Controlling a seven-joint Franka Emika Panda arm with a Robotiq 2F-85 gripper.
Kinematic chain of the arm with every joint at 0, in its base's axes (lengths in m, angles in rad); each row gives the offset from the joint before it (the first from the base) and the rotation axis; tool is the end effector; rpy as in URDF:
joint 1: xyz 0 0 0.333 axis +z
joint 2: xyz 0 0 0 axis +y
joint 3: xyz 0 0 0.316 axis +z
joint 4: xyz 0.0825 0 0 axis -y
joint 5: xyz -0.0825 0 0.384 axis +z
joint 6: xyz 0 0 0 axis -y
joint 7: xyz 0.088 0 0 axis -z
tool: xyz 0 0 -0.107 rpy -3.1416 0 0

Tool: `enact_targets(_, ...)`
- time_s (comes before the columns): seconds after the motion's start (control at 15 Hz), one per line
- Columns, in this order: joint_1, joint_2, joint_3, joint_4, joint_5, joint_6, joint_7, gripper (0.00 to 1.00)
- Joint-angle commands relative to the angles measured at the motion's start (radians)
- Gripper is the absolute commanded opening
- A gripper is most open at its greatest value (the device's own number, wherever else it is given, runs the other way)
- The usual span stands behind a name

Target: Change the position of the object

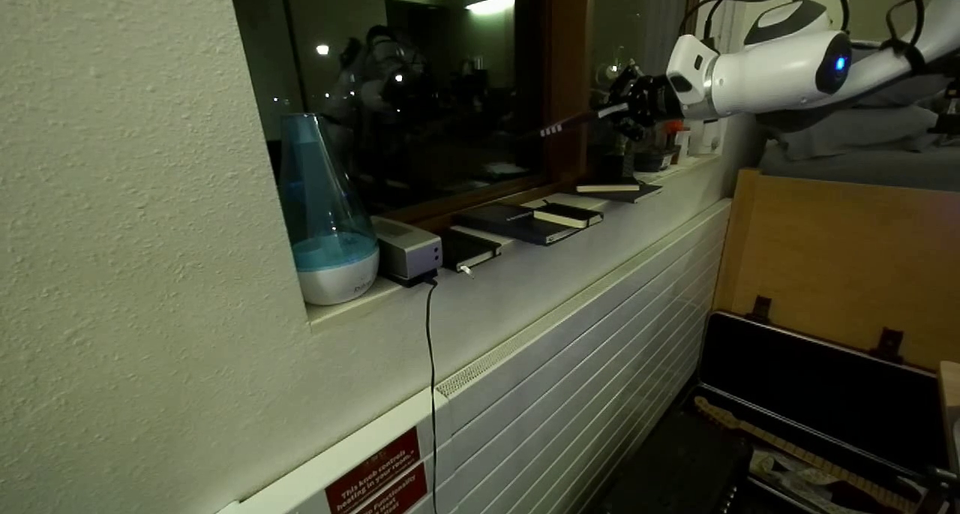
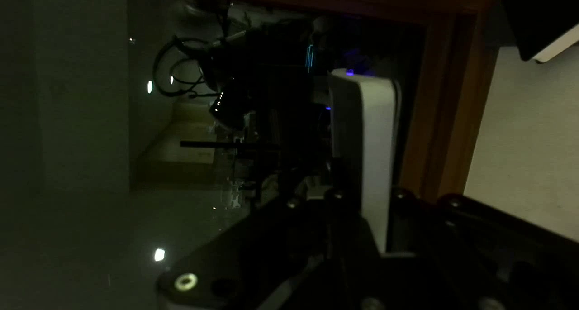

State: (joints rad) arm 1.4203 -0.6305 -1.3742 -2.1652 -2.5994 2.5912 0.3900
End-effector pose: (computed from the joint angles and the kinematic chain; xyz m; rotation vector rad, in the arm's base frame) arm 0.5400 -0.0331 0.4659 1.3055 1.2431 0.9672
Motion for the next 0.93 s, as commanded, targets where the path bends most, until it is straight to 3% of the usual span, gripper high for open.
enact_targets(0.0, 0.021, -0.174, 0.005, -0.007, 0.000, -0.029, -0.177, 0.03)
enact_targets(0.87, 0.012, -0.585, -0.003, -0.079, 0.000, -0.038, -0.566, 0.03)
